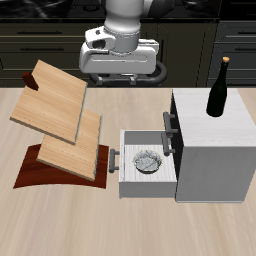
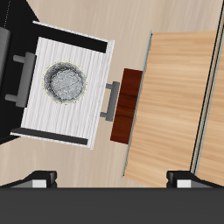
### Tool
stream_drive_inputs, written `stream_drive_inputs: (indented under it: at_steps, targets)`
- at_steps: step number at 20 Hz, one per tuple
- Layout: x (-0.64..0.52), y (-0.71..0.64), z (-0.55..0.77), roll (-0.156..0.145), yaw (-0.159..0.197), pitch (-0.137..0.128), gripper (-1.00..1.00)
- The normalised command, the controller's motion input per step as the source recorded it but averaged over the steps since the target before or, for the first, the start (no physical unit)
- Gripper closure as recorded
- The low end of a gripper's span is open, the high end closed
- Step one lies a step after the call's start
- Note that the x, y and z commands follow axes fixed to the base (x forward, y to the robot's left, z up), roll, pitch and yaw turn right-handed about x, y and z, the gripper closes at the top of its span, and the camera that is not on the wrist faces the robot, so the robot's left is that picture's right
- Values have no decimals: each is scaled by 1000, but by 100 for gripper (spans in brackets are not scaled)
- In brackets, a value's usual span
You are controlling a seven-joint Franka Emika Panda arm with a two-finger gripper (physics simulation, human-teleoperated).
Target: Place the bowl on top of the cabinet
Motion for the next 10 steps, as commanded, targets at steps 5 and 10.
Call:
stream_drive_inputs:
  at_steps: [5,10]
  targets:
    - [355,-86,11,37,83,20,-100]
    - [180,-89,-11,40,205,-20,-100]
